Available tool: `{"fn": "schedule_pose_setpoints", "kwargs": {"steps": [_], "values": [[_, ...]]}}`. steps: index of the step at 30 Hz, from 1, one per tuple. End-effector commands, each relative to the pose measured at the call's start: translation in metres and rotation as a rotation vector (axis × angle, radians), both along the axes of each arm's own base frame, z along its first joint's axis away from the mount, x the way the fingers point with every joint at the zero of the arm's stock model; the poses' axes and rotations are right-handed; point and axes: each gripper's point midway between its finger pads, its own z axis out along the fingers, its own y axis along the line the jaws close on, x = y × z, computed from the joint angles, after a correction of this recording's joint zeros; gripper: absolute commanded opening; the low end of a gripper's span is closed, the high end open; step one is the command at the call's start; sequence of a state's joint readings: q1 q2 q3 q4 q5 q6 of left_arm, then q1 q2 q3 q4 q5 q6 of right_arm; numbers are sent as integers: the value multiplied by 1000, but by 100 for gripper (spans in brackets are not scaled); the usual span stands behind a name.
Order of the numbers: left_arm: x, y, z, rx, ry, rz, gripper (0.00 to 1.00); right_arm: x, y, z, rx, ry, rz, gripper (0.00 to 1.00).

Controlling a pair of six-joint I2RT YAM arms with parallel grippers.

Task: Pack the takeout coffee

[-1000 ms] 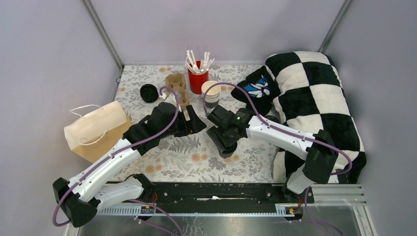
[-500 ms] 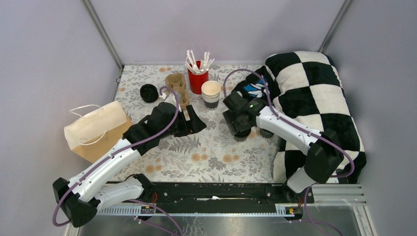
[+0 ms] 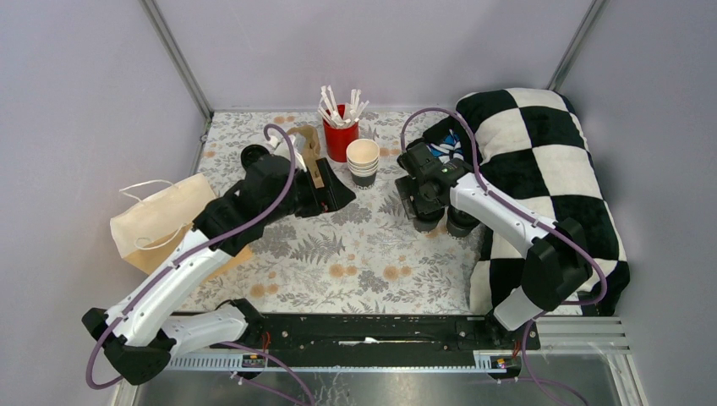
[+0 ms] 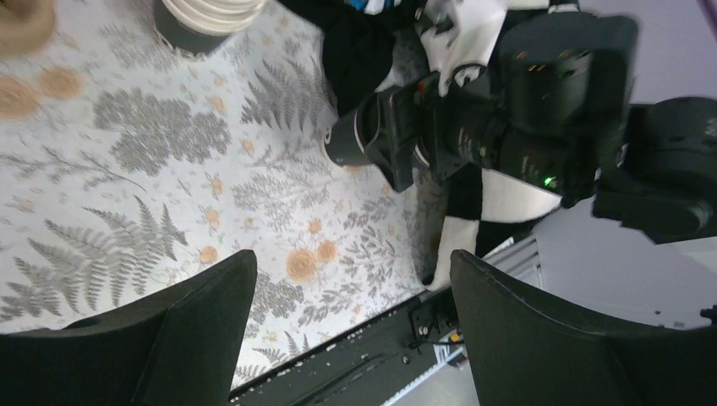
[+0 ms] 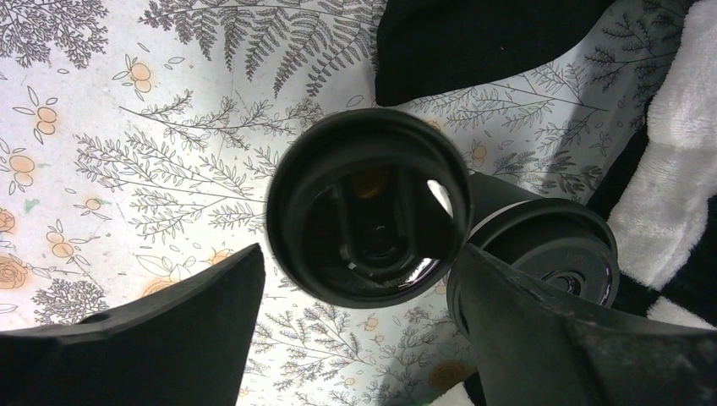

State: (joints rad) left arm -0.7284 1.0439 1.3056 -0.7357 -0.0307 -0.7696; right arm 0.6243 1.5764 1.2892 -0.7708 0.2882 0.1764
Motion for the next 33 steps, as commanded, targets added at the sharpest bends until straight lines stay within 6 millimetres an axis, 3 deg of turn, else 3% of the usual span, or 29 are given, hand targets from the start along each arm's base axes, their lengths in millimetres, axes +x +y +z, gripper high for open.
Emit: {"fn": "schedule_pose_setpoints", "kwargs": {"steps": [1, 9, 11, 14, 17, 21, 25, 28, 30, 33], "values": [[8, 39, 47, 120, -115, 109, 88, 0, 4, 30, 54, -36, 19, 99], [7, 138, 90, 334, -169, 498, 91, -8, 22, 81, 191, -64, 74, 100], [8, 143, 94, 338, -191, 513, 93, -10, 26, 91, 218, -66, 87, 100], [19, 123, 88, 335, -189, 451, 95, -12, 36, 105, 275, -68, 113, 100], [42, 95, 63, 358, -109, 383, 94, -17, 47, 119, 348, -67, 139, 100], [89, 82, 4, 417, 59, 349, 80, -26, 54, 136, 424, -73, 159, 100], [138, 87, -42, 470, 108, 346, 64, -34, 43, 143, 425, -109, 145, 100], [176, 96, -76, 502, 138, 329, 49, -39, 36, 136, 408, -107, 138, 100], [200, 105, -103, 503, 195, 327, 44, -42, 34, 132, 405, -94, 132, 100], [229, 116, -126, 497, 227, 335, 38, -44, 36, 126, 414, -83, 135, 100]]}}
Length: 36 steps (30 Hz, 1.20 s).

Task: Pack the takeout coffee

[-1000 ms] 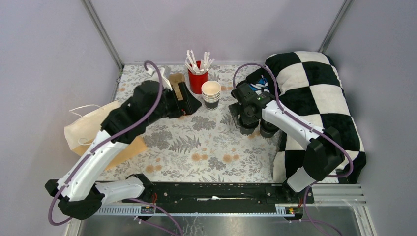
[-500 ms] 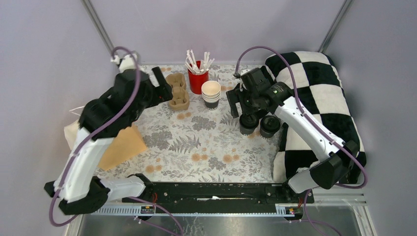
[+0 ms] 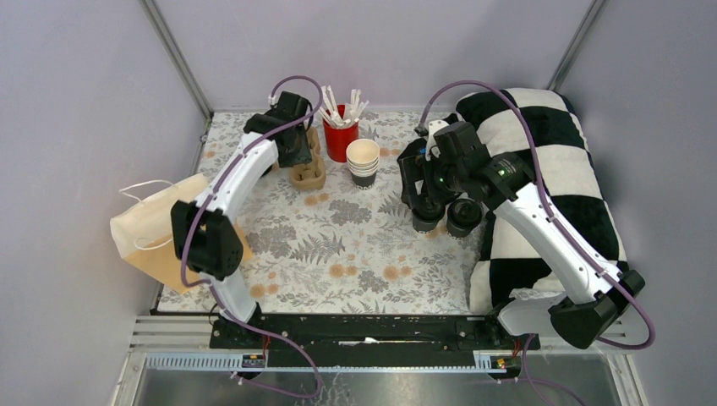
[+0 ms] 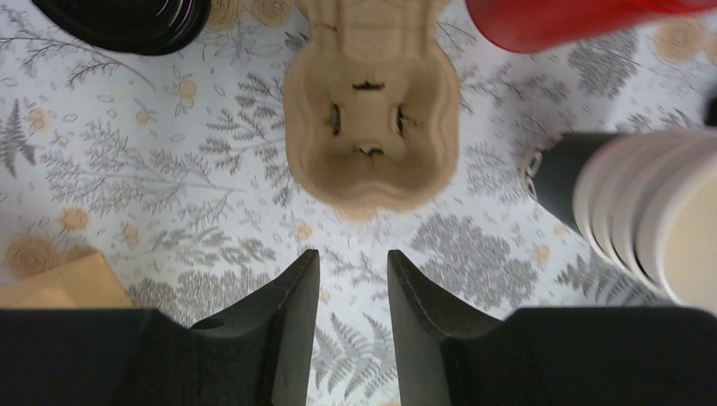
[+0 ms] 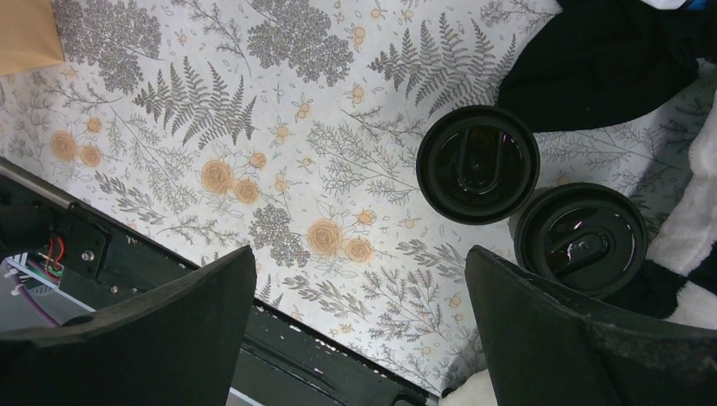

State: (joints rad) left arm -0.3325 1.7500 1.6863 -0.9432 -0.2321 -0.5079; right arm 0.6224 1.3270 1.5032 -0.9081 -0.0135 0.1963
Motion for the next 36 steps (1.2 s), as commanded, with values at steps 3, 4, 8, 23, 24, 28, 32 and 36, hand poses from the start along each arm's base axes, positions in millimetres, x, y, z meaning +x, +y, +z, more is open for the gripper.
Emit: {"fn": "schedule_pose_setpoints", "kwargs": {"steps": [3, 4, 8, 23, 24, 28, 32, 36], "values": [[74, 13, -7, -78, -90, -24, 37, -2, -1, -14, -6, 26, 3, 100], [82, 18, -14, -73, -81, -18, 37, -1, 0, -15, -14, 25, 9, 100], [101, 25, -40, -104, -47, -40, 36, 7, 2, -16, -32, 19, 24, 100], [133, 38, -63, -179, -32, -19, 22, 17, 0, -24, -45, 19, 31, 100], [133, 38, -65, -177, -28, -17, 23, 18, -1, -24, -45, 21, 30, 100], [132, 39, -72, -169, -13, -17, 24, 19, 0, -25, -40, 25, 26, 100], [131, 41, -74, -158, -8, -12, 24, 19, 1, -26, -36, 29, 25, 100], [128, 45, -76, -134, 1, -15, 28, 19, 2, -26, -29, 31, 27, 100]]}}
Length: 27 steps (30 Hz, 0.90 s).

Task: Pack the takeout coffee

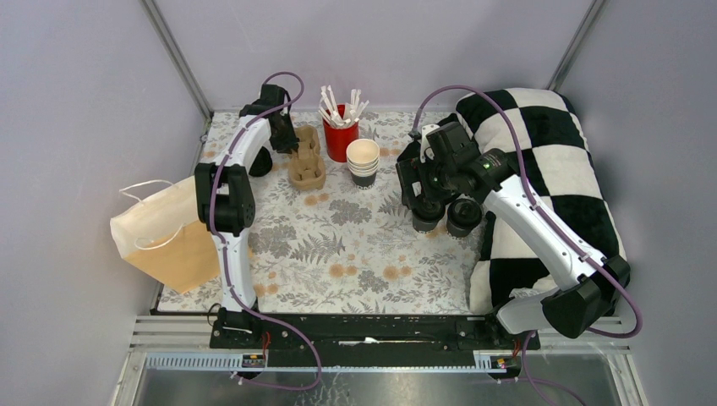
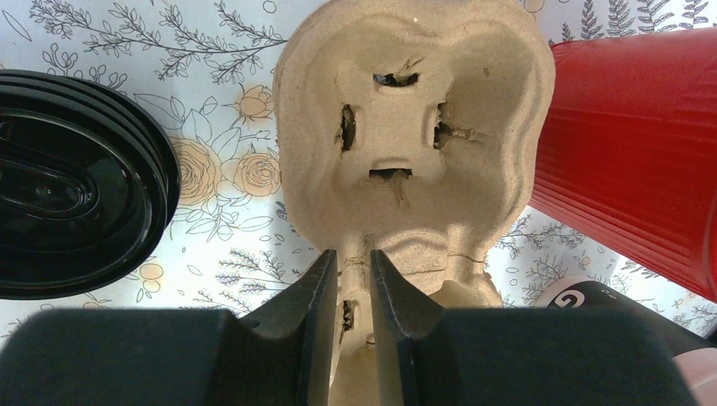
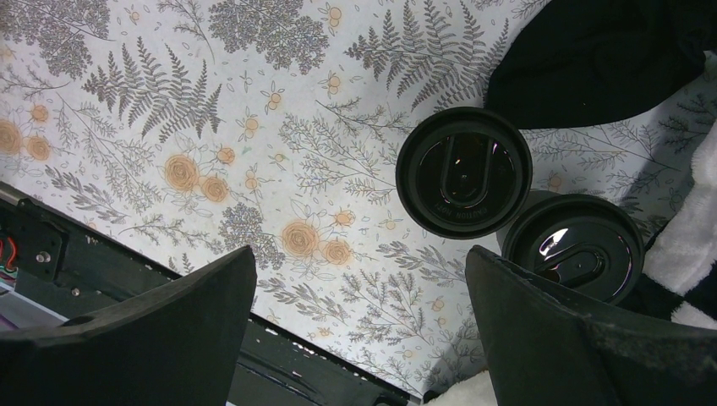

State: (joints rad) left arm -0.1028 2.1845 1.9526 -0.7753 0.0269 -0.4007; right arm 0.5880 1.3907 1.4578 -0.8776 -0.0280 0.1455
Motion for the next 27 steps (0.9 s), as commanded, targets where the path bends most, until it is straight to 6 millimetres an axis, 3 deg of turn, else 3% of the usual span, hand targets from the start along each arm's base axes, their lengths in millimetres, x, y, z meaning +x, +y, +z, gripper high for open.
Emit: {"fn": "schedule_pose_setpoints", "kwargs": {"steps": [1, 17, 27], "values": [[9, 4, 11, 27, -45, -11, 29, 5, 6, 6, 35, -17, 13, 100], [5, 4, 8, 24, -44, -18, 21, 3, 9, 5, 54, -7, 14, 100], [-1, 17, 20, 62, -74, 31, 30, 3, 10, 4, 53, -3, 15, 100]]}}
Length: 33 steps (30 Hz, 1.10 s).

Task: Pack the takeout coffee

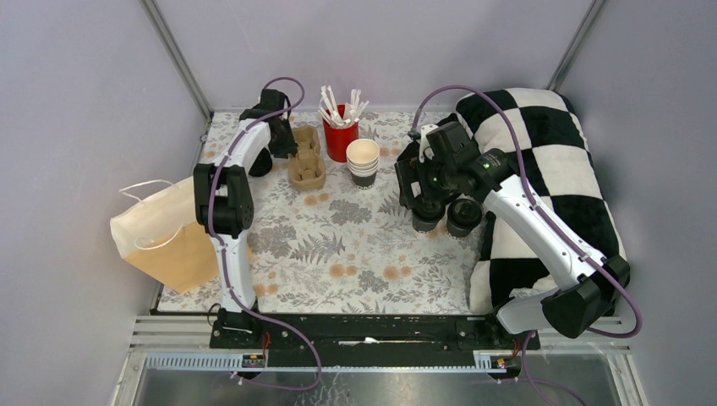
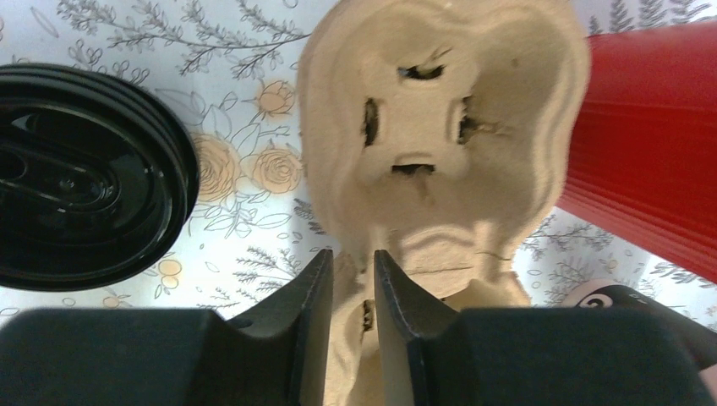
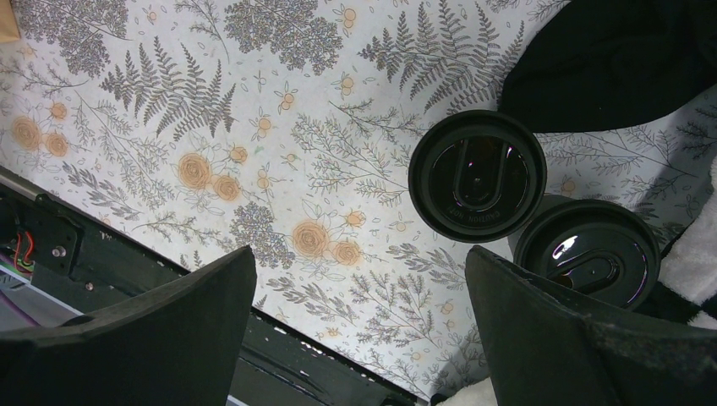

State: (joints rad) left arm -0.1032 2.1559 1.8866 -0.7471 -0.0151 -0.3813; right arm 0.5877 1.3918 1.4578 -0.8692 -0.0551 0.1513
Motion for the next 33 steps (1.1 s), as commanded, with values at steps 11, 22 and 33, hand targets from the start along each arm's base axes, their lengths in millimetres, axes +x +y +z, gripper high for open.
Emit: {"fn": "schedule_pose_setpoints", "kwargs": {"steps": [11, 22, 33], "values": [[27, 6, 32, -13, -106, 36, 25, 4, 5, 1, 23, -9, 10, 100], [28, 8, 26, -3, -84, 55, 35, 5, 4, 1, 17, -12, 15, 100], [1, 4, 27, -10, -61, 5, 33, 5, 5, 1, 26, -12, 20, 100]]}}
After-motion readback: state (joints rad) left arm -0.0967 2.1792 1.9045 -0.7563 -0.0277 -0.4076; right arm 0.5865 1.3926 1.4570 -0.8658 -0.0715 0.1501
